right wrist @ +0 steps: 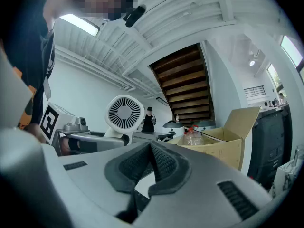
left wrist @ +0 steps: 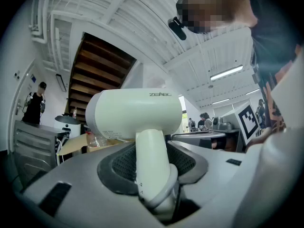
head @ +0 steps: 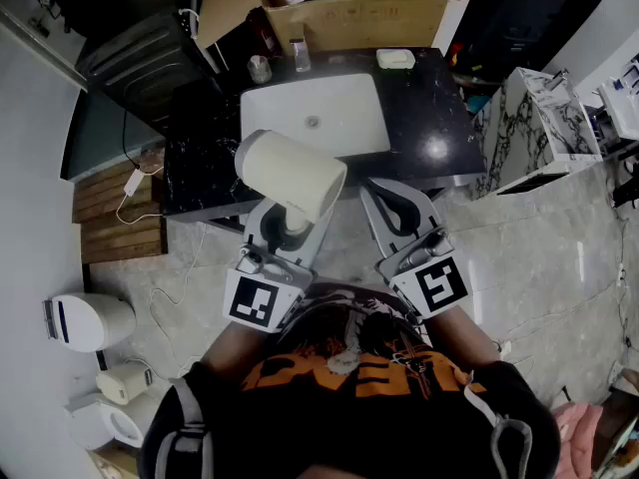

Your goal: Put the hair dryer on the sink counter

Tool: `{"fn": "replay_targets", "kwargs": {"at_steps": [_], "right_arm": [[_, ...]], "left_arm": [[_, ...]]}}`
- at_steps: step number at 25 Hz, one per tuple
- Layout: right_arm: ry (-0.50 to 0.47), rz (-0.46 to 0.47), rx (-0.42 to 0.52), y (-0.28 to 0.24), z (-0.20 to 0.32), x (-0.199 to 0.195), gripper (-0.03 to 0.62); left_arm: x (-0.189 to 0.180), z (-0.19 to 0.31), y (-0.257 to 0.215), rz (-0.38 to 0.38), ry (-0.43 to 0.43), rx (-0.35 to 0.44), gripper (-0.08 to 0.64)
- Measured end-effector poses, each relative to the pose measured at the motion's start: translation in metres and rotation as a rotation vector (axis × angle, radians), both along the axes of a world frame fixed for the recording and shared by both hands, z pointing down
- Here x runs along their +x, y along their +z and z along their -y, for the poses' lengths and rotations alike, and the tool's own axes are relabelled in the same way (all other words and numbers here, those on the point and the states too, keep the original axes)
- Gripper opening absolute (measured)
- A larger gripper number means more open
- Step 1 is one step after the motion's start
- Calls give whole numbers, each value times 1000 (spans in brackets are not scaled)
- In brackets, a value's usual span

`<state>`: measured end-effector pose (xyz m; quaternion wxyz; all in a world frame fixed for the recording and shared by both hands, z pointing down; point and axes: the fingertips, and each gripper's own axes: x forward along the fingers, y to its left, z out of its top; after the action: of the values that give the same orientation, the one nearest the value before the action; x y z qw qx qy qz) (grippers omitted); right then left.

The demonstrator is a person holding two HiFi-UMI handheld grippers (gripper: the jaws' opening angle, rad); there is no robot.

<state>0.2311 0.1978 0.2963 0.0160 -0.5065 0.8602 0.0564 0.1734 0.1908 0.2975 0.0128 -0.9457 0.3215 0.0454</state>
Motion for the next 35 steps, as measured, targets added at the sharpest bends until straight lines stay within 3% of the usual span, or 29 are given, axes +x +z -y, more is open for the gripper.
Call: {"fn": "replay_targets", "kwargs": {"at_steps": [12, 16, 22, 35], "right_arm": [[-13, -2, -8, 4, 7, -9, 14], [4, 38, -25, 4, 20, -11, 14], [17, 33, -79, 19, 54, -14, 14], [9, 7, -99, 24, 145, -57, 14]], "left_arm": [[-10, 6, 12, 53, -1, -5, 196], [-16, 18, 14, 59, -3, -14, 196], [-27, 51, 23, 63, -11, -52, 196], [-52, 132, 23, 32, 14, -70, 196]]}}
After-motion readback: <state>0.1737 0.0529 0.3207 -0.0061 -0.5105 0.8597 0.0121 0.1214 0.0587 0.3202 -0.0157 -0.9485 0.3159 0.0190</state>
